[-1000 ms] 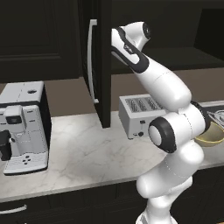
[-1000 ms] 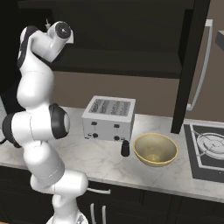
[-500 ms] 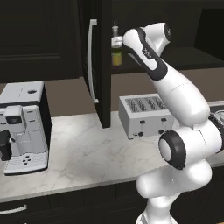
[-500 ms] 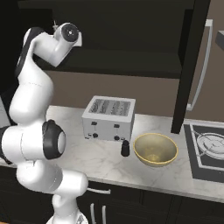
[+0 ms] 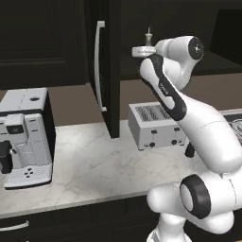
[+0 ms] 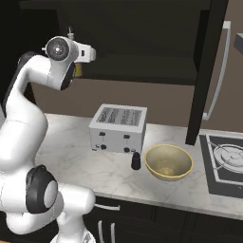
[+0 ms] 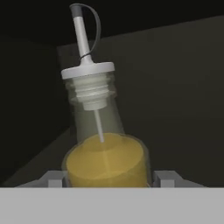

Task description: Retrieve the bottle and the shaker from the cabinet and place them next to the mixing bowl on the counter. Then add garlic from the fridge to the mixing bowl.

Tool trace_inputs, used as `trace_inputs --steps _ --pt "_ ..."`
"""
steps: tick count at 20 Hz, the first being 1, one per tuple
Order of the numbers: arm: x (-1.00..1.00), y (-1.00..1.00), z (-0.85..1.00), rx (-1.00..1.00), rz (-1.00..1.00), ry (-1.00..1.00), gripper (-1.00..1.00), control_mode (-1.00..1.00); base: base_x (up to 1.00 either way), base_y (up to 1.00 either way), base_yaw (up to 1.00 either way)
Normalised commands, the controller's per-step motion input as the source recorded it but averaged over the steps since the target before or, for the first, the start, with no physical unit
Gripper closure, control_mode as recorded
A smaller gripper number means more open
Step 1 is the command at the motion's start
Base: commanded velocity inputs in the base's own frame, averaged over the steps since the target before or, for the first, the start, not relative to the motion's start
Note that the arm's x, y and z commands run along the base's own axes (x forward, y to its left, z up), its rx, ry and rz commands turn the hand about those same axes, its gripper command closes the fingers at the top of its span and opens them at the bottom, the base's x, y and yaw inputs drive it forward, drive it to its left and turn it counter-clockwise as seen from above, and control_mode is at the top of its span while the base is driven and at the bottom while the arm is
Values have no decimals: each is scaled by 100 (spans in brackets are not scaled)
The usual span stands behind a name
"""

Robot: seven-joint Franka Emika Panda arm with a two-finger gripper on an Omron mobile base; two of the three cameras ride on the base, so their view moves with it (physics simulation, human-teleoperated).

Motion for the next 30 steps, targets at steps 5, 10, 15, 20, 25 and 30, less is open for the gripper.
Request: trace_inputs --steps 5,10,15,20,25,30 --pt "-87 -49 -1 0 -40 0 100 -100 0 0 0" --pt "-76 -50 -6 0 -43 0 100 -100 0 0 0" --pt "-63 -13 -13 0 -52 0 100 -100 0 0 0" --pt "-48 -2 -17 0 -54 4 100 -100 0 0 0" --pt "-27 -17 -22 -1 -43 7 100 -100 0 0 0" --pt "0 -5 -47 0 -18 13 100 -100 0 0 0"
